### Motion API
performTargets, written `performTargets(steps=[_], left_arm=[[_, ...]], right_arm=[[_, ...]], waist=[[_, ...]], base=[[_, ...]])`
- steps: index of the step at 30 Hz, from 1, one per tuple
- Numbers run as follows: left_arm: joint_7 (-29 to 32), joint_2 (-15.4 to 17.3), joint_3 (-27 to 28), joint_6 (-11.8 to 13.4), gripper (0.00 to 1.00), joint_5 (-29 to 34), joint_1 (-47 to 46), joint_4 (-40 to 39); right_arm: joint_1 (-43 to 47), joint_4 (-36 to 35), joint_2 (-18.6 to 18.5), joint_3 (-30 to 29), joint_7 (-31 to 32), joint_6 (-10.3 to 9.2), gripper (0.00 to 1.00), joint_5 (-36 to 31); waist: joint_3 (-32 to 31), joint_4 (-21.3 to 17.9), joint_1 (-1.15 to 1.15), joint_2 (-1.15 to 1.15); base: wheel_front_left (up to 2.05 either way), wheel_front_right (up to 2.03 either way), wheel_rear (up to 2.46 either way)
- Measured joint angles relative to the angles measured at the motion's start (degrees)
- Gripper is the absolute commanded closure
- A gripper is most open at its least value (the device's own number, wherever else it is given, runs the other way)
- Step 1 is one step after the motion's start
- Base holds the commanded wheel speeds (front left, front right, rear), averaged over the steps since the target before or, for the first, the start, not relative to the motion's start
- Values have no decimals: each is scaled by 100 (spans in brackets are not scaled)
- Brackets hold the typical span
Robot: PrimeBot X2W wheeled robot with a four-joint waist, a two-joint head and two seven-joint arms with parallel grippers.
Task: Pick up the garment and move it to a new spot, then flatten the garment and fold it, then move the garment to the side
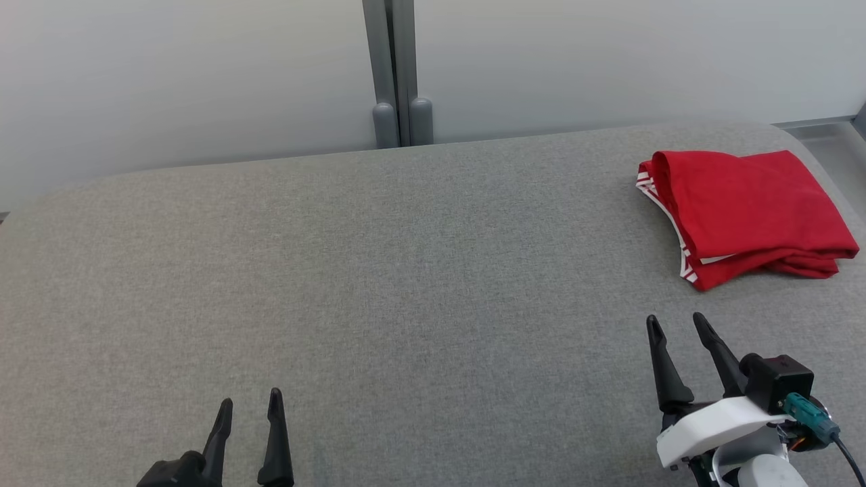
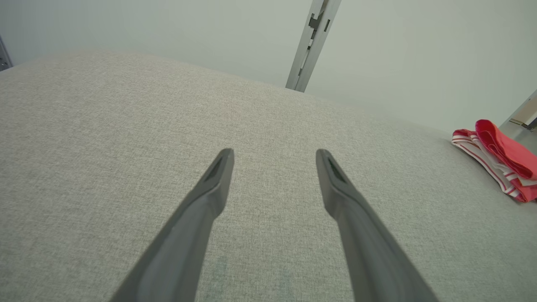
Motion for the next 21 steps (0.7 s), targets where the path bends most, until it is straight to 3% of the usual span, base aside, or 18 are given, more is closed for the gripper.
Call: performTargets(steps=[20,21], left_arm=[[0,0,21,51,0,-1,16,-69],[0,0,24,52,100,-1,17,-88]], right_arm=[[52,-90,0,86,-1,0,0,75],[52,-82,1,93,0,0,100,80]], waist=[[13,25,0,0],[12,24,0,0]], base=[[0,0,0],[0,0,0]])
